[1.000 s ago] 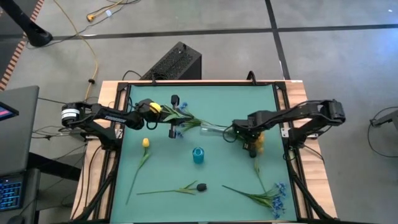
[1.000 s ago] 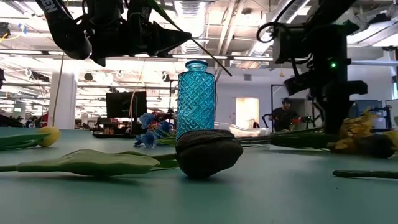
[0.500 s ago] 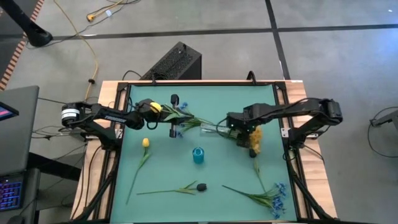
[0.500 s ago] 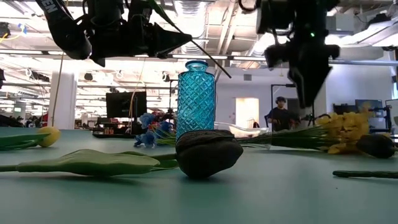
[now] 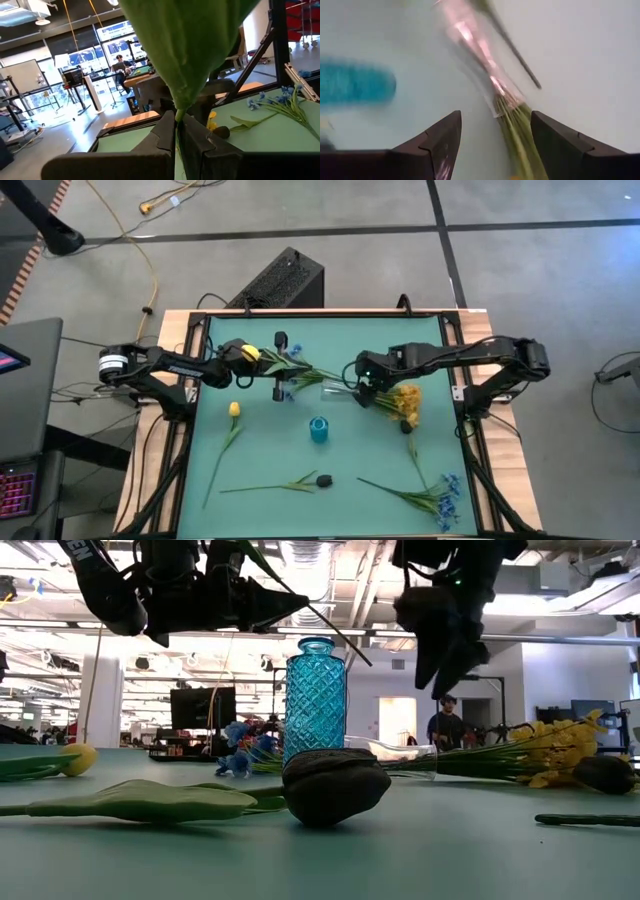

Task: Sort flowers into vase by color
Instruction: Put the top yellow tulip into the transparent vase

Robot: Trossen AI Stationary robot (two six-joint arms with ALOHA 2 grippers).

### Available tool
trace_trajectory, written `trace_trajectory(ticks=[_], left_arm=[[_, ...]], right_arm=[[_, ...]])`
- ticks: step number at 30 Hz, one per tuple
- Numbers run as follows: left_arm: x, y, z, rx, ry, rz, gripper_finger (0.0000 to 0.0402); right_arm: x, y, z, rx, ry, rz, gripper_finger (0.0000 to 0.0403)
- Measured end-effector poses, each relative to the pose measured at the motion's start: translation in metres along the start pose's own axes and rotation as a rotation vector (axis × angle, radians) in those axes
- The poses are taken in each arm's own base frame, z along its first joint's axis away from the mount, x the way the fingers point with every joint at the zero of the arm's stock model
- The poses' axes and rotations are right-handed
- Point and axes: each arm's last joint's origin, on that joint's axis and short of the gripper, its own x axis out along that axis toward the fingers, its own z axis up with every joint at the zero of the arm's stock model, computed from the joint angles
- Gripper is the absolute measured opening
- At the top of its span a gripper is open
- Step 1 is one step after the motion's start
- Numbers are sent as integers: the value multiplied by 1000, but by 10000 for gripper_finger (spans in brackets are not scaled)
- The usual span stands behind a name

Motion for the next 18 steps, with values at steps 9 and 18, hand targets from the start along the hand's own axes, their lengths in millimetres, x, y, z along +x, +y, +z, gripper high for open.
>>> trace_trajectory(ticks=[9, 18], left_arm=[[0, 0, -1, -2, 8, -2, 0], [0, 1, -4, 17, 47, 35, 0]], right_arm=[[29, 4, 8, -332, 1, -11, 265], [71, 2, 5, -446, 134, -56, 265]])
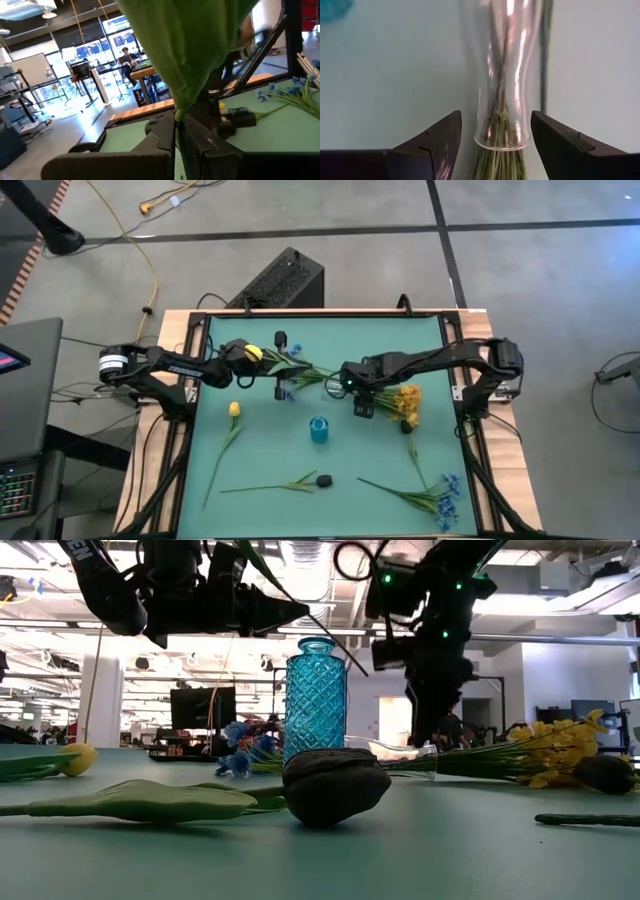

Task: Sort flowers into vase by color
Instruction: Put the top yellow tulip into the transparent vase

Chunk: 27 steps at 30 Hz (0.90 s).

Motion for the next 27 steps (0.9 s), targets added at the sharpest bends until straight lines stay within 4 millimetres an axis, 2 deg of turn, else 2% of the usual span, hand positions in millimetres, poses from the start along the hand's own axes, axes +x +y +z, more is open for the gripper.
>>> trace_trajectory(ticks=[7, 11, 14, 18, 27], left_arm=[[0, 1, -1, 7, 4, 2, 0], [0, 1, -1, 8, 6, 2, 0], [0, 1, -1, 10, 7, 2, 0], [0, 1, -1, 14, 7, 4, 0], [0, 2, -1, 18, 15, 20, 0]], right_arm=[[34, -1, 1, -44, 71, -9, 265], [43, -1, -2, -55, 123, -10, 265], [43, 1, -4, -60, 150, -11, 254], [37, 3, -8, -77, 168, -12, 220], [4, 5, -9, -107, 266, -43, 220]])
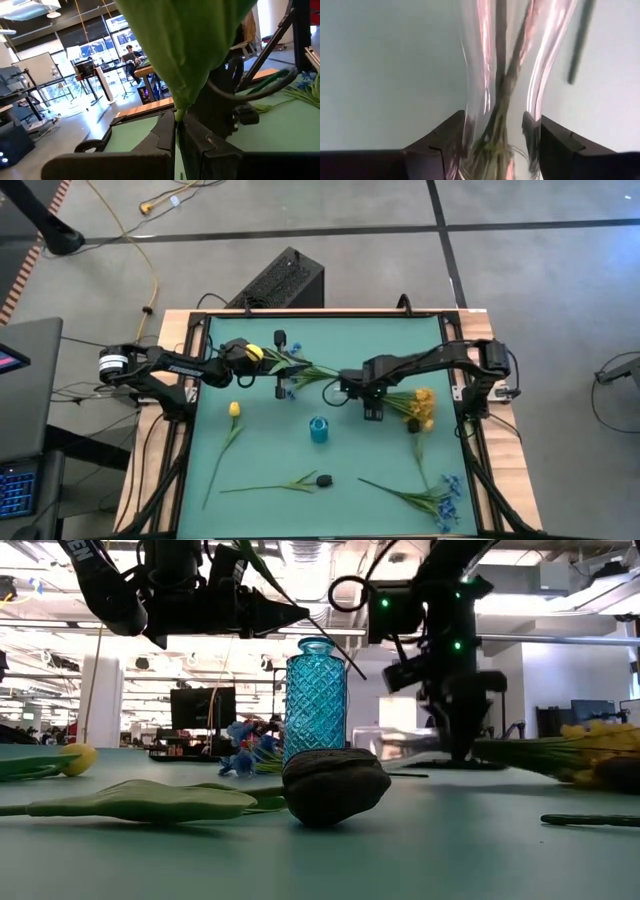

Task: Sort flowers into vase by color
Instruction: Put the top yellow tulip into the transparent vase

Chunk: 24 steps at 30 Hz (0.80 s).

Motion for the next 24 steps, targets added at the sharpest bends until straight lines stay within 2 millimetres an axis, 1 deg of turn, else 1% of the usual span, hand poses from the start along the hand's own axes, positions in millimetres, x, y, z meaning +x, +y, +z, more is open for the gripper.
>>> trace_trajectory(ticks=[6, 10, 16, 18, 24], left_arm=[[0, 0, 0, 0, 1, 3, 0], [0, 0, 0, -6, -1, 3, 0], [0, 0, 0, -14, -3, 4, 0], [0, 0, 0, -13, -3, 5, 0], [0, 1, 0, -10, 4, 29, 0]], right_arm=[[-24, 1, -1, -87, 79, -90, 220], [-34, 0, 1, -114, 87, -121, 220], [-38, -1, 2, -123, 86, -125, 220], [-38, -1, 0, -159, 110, -139, 220], [-40, -6, -4, -324, 178, -286, 220]])
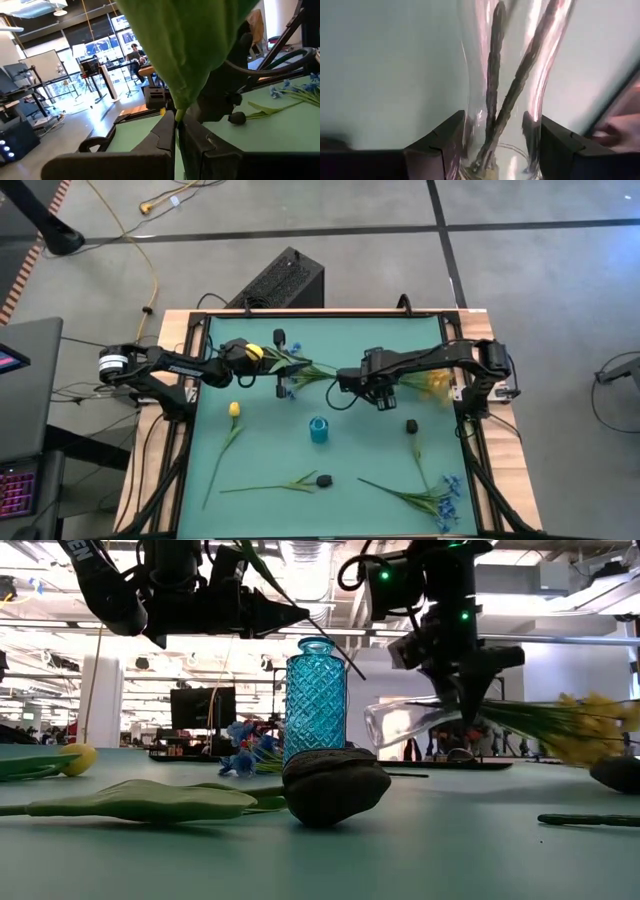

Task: Sort flowers into vase by color
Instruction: Put the top yellow tulip into the transparent vase

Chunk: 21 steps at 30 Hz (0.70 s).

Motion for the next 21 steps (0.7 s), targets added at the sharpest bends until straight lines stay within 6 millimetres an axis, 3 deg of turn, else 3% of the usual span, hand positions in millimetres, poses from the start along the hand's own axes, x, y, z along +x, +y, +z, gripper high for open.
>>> trace_trajectory(ticks=[6, 13, 21], left_arm=[[0, 0, 0, 0, 2, 6, 0], [0, 1, 0, 5, 7, 26, 0], [3, 3, 4, -10, -6, 32, 0]], right_arm=[[-4, 2, 1, -186, 52, -193, 220], [-12, 10, 4, -518, 149, -390, 220], [-25, 20, 6, -676, 303, -684, 220]])
